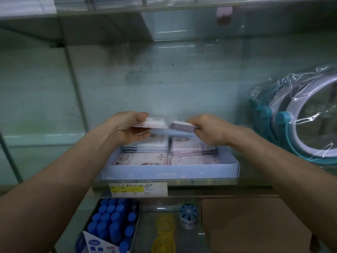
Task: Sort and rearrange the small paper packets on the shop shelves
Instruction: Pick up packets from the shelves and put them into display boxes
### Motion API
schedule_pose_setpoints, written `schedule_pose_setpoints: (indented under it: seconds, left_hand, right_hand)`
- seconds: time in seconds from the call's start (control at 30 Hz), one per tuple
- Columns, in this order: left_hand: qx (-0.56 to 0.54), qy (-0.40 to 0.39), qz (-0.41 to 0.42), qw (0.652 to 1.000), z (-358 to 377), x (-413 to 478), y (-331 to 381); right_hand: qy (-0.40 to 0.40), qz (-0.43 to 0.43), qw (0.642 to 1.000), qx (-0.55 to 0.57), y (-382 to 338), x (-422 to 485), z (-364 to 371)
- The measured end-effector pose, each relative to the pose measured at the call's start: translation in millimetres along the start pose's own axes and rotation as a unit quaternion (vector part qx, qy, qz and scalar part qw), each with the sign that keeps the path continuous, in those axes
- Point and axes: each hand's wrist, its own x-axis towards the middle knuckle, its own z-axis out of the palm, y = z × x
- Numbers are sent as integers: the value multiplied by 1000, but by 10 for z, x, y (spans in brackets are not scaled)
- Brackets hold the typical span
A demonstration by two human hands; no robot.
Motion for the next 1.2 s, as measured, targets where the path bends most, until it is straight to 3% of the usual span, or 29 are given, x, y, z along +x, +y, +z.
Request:
schedule_pose_setpoints:
  seconds: [0.27, 0.6, 0.67, 0.73, 0.77, 0.83, 0.87, 0.93, 1.1, 1.2]
  left_hand:
    - [9, -6, 26, 1000, 31, -30, -2]
    - [11, -62, 37, 997, 204, -10, 32]
    - [21, -66, 38, 997, 241, 4, 33]
    - [37, -60, 40, 997, 254, 22, 29]
    - [41, -59, 40, 997, 254, 27, 23]
    - [51, -67, 38, 996, 261, 28, 4]
    - [60, -76, 39, 994, 272, 25, -8]
    - [73, -96, 45, 992, 295, 14, -27]
    - [102, -123, 45, 986, 293, -3, -25]
    - [113, -108, 51, 986, 277, 5, -29]
  right_hand:
    - [-166, 44, 984, -50, 9, 12, 162]
    - [-171, 63, 983, 22, -1, 21, 92]
    - [-139, 70, 985, 72, -17, -12, 29]
    - [-39, 103, 977, 180, 30, -41, -48]
    - [7, 132, 954, 268, 62, -58, -83]
    - [51, 182, 868, 459, 80, -103, -154]
    - [59, 191, 834, 514, 87, -120, -190]
    - [67, 189, 804, 559, 113, -140, -230]
    - [37, 155, 856, 492, 150, -249, -247]
    - [49, 157, 857, 487, 142, -254, -233]
